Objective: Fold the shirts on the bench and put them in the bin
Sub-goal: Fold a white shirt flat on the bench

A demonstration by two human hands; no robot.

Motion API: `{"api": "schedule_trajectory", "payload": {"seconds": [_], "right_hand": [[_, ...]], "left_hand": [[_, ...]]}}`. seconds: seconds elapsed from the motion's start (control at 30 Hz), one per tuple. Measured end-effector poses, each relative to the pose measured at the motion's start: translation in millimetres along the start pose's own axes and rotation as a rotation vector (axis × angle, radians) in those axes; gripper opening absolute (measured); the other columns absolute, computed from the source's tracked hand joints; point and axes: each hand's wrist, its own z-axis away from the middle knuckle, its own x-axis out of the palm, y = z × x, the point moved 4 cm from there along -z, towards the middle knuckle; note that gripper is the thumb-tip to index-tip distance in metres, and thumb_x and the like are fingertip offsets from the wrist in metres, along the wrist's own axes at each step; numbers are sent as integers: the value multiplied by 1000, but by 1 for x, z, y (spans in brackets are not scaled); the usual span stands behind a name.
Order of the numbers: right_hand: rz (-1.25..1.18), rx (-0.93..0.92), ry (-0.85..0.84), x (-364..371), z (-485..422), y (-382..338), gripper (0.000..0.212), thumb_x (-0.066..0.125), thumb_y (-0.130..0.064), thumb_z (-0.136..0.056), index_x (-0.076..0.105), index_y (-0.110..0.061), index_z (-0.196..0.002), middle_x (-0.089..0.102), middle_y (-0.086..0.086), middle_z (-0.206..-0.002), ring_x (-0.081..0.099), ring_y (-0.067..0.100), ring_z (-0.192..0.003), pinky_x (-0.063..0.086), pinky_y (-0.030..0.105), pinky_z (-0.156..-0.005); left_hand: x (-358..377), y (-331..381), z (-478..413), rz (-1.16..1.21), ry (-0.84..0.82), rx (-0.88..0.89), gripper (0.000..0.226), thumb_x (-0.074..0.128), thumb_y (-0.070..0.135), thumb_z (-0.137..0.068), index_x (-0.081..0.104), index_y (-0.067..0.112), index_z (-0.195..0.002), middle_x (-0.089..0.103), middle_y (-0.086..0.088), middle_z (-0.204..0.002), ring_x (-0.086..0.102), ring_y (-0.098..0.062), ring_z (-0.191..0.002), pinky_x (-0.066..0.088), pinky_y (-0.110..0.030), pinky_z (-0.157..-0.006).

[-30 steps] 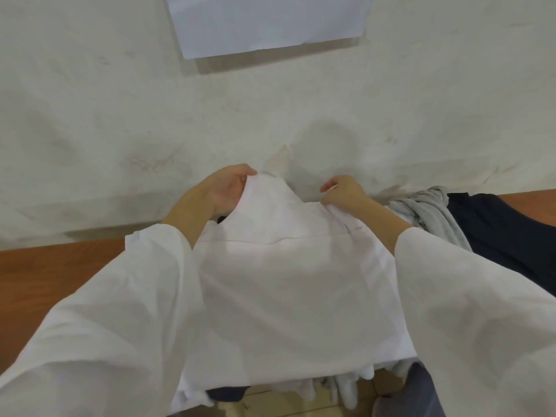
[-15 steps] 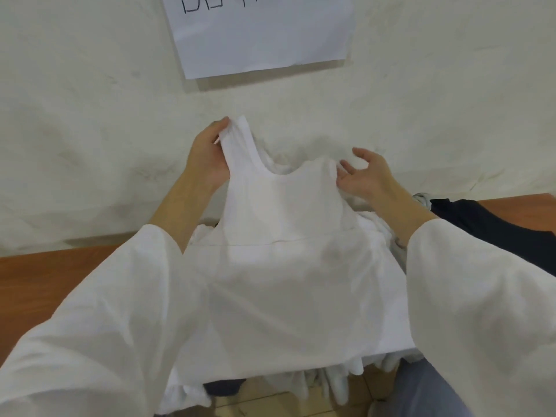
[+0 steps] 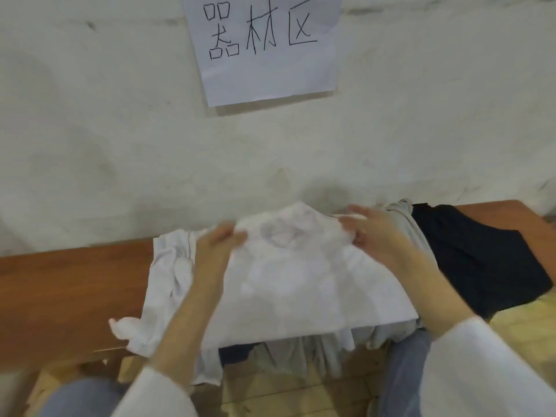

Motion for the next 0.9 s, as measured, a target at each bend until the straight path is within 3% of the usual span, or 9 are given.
{"api": "schedule_trajectory", "payload": {"seconds": [0.1,0.17,0.23,0.33,0.47,0.57,0.67,0.8,0.9], "right_hand": [[106,123,143,-25,34,59,43,55,14,-82,51,-13,-114,60,9,-92,54,19,-68,47,28,-61],[142,250,209,-33,42,84,33,58,5,-85,52,-10,-113,56,10,-82,44,18,-58,40,29,-54],[205,325,250,-34,41,89,18,62,-4,-86,57,-6,-103,49,9,-71,36,18,-53,32,28,-50],[284,259,224,-29,36,80,22,70,-10,-82,64,-4,-102,56,9,-79,41,18,-59,35,28,-51],[266,44,142,-18,41,48,31,67,-2,-82,64,-9,-112,62,10,-87,51,17,-70,40,24,-59],[166,-63,86,-24,55,41,37,61,6,-83,62,-15,-113,60,3,-85,57,14,-75,42,24,-66],[243,52,157,-42,63,68,44,57,10,-82,59,-18,-116,60,4,-92,54,16,-73,40,25,-61],[408,240,142,-44,66,98,26,64,-16,-88,65,-8,-112,54,1,-76,42,14,-63,33,24,-52],[580,203,64,-31,62,89,18,70,-23,-85,65,-14,-100,56,-2,-78,48,13,-67,37,22,-56]], "left_hand": [[-8,-56,55,-71,11,-244,15,64,2,-84,65,12,-73,64,5,-72,54,-13,-75,39,-20,-67],[-9,-79,68,-152,-15,-326,19,61,12,-90,64,13,-72,61,6,-71,51,-15,-76,39,-23,-68],[-8,-86,67,-246,-57,-314,13,57,20,-94,65,13,-86,62,4,-88,53,-16,-88,42,-25,-76],[-10,-87,54,-269,-74,-275,15,58,15,-93,69,11,-83,63,2,-82,53,-17,-83,41,-22,-68],[-11,-56,40,5,-21,-244,10,62,14,-87,68,12,-80,67,-4,-91,59,-26,-90,47,-35,-81],[-19,-35,47,156,19,-147,15,66,24,-66,68,13,-77,67,8,-83,58,-17,-89,44,-31,-82],[-24,-49,70,-19,25,-147,10,64,20,-74,67,11,-74,65,5,-84,54,-13,-83,41,-25,-78],[-21,-90,78,-281,-92,-216,31,58,17,-92,50,9,-64,44,3,-62,40,-13,-64,28,-18,-56],[-16,-91,66,-330,-169,-240,8,64,12,-88,71,8,-87,64,1,-82,55,-11,-78,38,-17,-70]]}}
